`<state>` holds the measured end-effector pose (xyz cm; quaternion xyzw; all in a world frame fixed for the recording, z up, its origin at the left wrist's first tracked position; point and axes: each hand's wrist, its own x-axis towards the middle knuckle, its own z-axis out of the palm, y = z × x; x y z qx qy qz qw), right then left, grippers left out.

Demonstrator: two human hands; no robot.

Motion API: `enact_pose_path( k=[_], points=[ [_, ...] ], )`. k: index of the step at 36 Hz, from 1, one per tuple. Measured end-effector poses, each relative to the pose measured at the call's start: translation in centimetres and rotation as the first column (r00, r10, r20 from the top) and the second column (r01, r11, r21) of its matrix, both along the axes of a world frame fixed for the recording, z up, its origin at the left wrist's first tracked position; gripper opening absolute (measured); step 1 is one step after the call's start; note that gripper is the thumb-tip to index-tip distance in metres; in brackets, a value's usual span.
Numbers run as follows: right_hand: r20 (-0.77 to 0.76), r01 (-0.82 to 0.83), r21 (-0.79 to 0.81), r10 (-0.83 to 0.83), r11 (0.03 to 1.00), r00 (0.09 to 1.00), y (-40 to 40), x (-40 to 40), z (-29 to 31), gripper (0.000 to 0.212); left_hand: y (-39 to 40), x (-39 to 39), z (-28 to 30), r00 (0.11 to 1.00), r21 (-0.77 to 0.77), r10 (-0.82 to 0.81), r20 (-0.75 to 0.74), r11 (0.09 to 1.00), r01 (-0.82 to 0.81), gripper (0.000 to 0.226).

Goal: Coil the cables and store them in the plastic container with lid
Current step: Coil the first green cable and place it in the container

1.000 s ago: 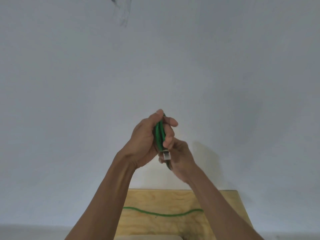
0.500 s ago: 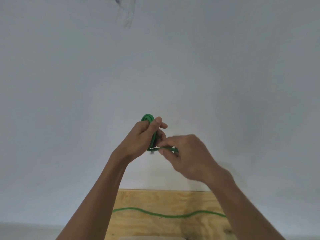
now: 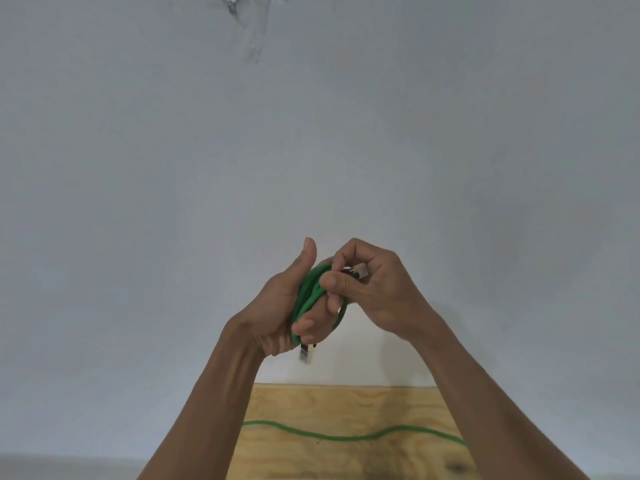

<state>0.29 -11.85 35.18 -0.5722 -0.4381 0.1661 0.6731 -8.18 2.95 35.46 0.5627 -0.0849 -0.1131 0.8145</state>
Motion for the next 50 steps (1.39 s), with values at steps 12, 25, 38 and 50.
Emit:
enact_pose_path(
  k=[12,25,38,50],
  points=[
    [0.165,0.465,0.097,-0.475,0.88,0.864,1.0,-0.7,-0.8,0.03,-0.8,0.1,1.1,0.769,0.421,0.583,0.262,0.648,-0.635,0.078],
    [0.535,0.628,0.067,-0.559,0.776,0.634,1.8,-2.3,-2.7,0.025,-1.2,1.8,-0.2,0.352,0.36,0.917,0.19,0.268,-0.894,0.073],
    [0.348,0.723,0.168,-0.726,0.67,0.593,3.7,-4.1,-2.6,0.002,-1.7,1.9,-0.6,0.254,0.316,0.936,0.245,0.17,-0.934,0.076],
    [0.234,0.643,-0.052,-0.616,0.764,0.752,4.3,-4.3,-2.6,0.011,-1.3,1.7,-0.7,0.228,0.313,0.904,0.361,0.113,-0.943,0.066]
  ],
)
